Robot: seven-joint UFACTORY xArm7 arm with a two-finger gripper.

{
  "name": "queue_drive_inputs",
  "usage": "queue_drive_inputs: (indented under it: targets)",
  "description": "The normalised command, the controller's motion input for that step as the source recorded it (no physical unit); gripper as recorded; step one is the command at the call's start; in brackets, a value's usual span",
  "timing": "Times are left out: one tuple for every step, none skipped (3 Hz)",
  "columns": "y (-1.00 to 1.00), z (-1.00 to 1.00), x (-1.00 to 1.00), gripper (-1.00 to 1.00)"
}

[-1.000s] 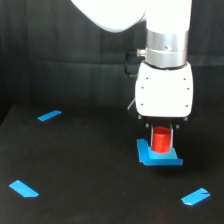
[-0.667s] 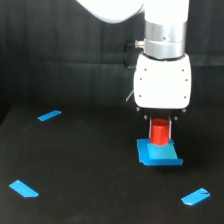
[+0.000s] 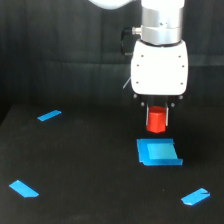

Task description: Pick up the red object from the table

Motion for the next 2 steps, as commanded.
queue_drive_inputs:
  targets:
    - [0.2,0.39,-0.11,-1.0]
    - [0.15,0.34,-0.06,-1.0]
